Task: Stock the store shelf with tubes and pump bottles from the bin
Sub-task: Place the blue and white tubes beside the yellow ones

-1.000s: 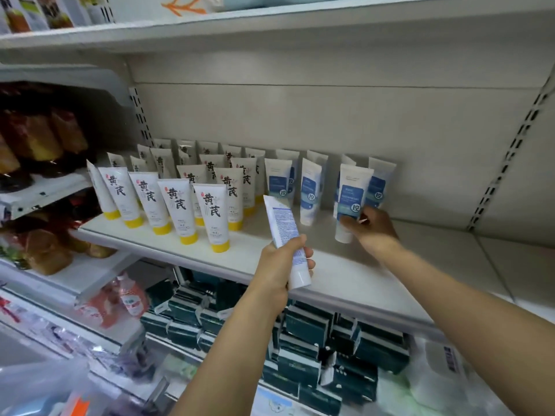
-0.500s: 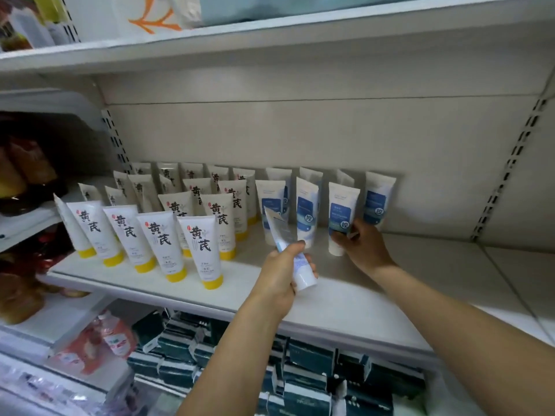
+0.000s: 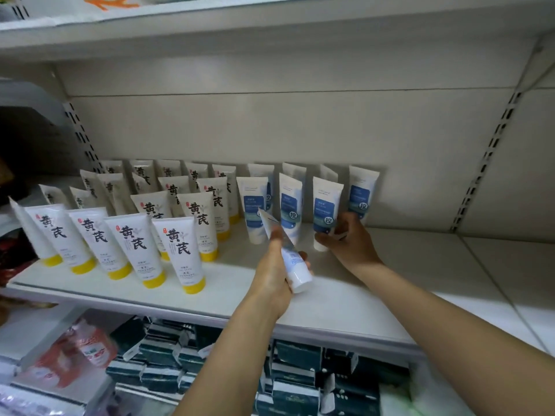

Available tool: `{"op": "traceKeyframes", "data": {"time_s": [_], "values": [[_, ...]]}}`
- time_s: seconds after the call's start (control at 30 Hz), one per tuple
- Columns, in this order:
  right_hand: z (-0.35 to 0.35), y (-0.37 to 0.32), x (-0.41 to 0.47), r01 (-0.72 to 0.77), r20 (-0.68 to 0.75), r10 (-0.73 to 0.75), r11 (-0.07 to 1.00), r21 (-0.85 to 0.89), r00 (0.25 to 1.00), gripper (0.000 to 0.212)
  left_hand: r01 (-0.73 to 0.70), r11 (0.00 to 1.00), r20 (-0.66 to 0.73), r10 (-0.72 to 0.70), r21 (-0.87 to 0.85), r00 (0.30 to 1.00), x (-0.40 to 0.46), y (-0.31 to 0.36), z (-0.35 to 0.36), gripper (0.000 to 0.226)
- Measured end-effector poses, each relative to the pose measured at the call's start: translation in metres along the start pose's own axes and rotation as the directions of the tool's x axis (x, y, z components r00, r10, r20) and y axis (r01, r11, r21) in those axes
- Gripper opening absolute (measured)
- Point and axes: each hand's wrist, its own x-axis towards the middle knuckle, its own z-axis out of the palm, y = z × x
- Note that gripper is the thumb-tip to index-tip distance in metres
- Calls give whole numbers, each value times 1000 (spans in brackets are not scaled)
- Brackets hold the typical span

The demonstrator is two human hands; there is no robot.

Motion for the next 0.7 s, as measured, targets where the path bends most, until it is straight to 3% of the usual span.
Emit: {"op": "traceKeyframes", "data": {"time_s": [0.13, 0.3, 0.43, 0.53, 0.63, 0.7], "values": [[-7, 3, -8, -20, -85, 19, 1000, -12, 996, 42, 16, 995, -5, -17, -103, 1000, 1, -7, 6, 51], [-21, 5, -16, -20, -171, 28, 999, 51, 985, 24, 14, 998, -31, -16, -61, 999, 0, -15, 14, 39], [-28, -10, -33, -10, -38, 17, 980, 200, 999, 40, -5, 997, -60, 0, -83, 998, -3, -22, 22, 32], [-30, -27, -51, -25, 210, -12, 984, 174, 978, 43, 3, 993, -31, -7, -120, 999, -4, -30, 28, 30], [-34, -36, -60, 64, 373, -97, 993, 99, 923, 27, -115, 988, -5, 115, -101, 993, -5, -36, 34, 24], [-41, -35, -61, 81, 419, -117, 991, 103, 900, 30, -218, 975, 34, 219, -31, 975, -7, -38, 36, 34]]}}
